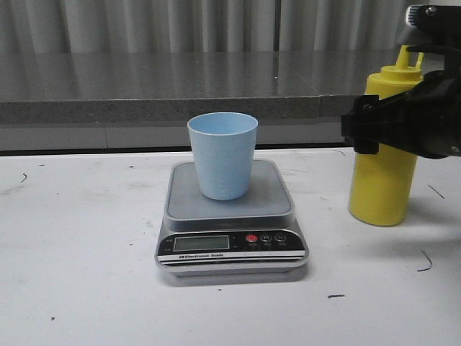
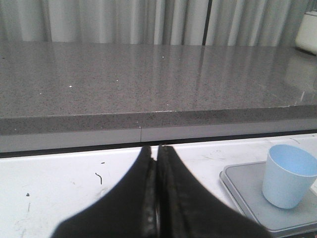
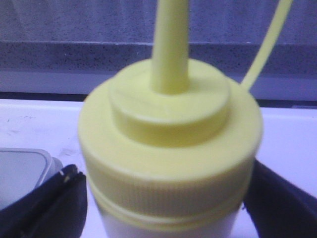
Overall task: Pour seasoning into cup on scale with both arms
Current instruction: 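Open the right gripper and withdraw it from the bottle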
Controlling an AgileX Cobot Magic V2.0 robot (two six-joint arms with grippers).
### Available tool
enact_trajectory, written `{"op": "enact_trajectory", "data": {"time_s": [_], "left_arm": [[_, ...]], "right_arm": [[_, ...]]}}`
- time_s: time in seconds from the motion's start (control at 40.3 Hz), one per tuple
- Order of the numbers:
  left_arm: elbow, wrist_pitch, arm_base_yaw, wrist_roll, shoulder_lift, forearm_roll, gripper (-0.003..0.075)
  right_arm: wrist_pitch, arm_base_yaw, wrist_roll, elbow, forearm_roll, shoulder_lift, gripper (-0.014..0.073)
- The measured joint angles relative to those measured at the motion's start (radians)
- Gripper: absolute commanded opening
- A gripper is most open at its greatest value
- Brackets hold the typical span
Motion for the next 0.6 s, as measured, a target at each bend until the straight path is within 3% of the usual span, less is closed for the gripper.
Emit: {"op": "enact_trajectory", "data": {"time_s": [0.347,0.471,0.595], "left_arm": [[0.000,0.000,0.000,0.000,0.000,0.000,-0.0020],[0.000,0.000,0.000,0.000,0.000,0.000,-0.0020],[0.000,0.000,0.000,0.000,0.000,0.000,-0.0020]], "right_arm": [[0.002,0.025,0.000,0.192,-0.092,-0.239,0.0622],[0.047,0.037,0.000,0.222,-0.096,-0.375,0.0456],[0.147,0.037,0.000,0.227,-0.096,-0.521,0.0185]]}}
